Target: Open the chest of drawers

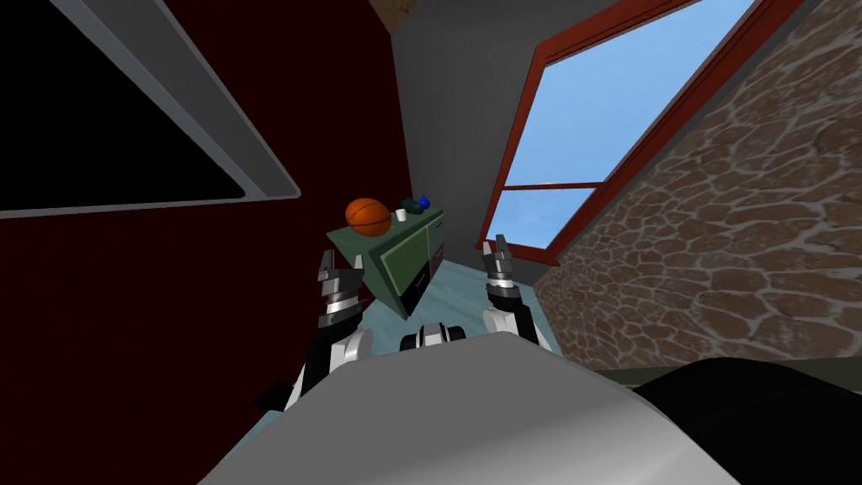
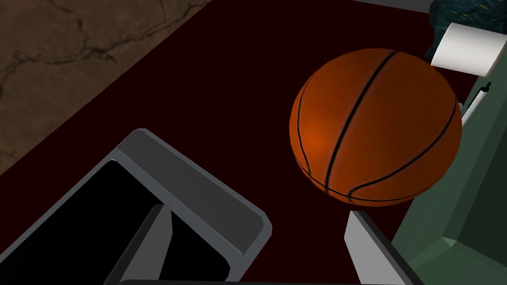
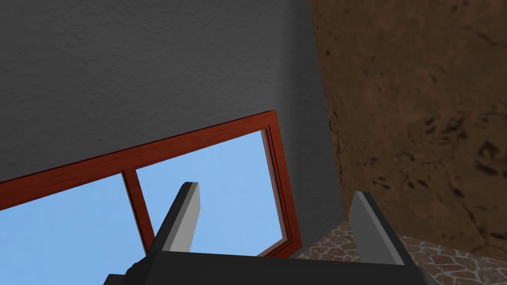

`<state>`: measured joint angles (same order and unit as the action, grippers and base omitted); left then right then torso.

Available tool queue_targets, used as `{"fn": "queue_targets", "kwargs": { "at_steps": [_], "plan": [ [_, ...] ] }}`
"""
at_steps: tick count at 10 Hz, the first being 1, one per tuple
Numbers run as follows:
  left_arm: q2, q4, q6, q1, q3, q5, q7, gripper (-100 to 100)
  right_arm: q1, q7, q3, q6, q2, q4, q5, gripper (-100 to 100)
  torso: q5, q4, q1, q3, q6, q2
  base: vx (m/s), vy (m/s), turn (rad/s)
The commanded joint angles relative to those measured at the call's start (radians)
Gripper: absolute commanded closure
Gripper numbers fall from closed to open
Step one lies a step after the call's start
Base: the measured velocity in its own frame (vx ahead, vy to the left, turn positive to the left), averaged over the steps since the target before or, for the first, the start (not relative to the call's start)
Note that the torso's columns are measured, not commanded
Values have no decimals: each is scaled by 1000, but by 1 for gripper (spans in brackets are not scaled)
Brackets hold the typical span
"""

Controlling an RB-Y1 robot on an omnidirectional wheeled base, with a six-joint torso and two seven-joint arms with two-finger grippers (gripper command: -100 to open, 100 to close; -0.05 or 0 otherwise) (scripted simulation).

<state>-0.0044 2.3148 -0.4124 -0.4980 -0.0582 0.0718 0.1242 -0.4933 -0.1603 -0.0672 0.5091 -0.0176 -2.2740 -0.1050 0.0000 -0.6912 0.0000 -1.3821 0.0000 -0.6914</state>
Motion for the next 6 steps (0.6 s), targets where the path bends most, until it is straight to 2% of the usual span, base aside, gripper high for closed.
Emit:
{"fn": "queue_targets", "kwargs": {
  "at_steps": [1,4,6],
  "plan": [
    [56,-9,3,-3,6,4,5,-100,0,0,0,0,0,0,0,0,0,-33,0,-69,0,-33,48,-45,62],
    [125,-39,15,-12,25,19,20,-100,0,0,0,0,0,0,0,0,0,-46,0,-95,0,-44,96,-78,114],
    [144,-58,23,-18,37,28,31,-100,-1,0,0,0,0,0,0,0,-1,-46,-3,-96,0,-43,172,-140,134]
  ]
}}
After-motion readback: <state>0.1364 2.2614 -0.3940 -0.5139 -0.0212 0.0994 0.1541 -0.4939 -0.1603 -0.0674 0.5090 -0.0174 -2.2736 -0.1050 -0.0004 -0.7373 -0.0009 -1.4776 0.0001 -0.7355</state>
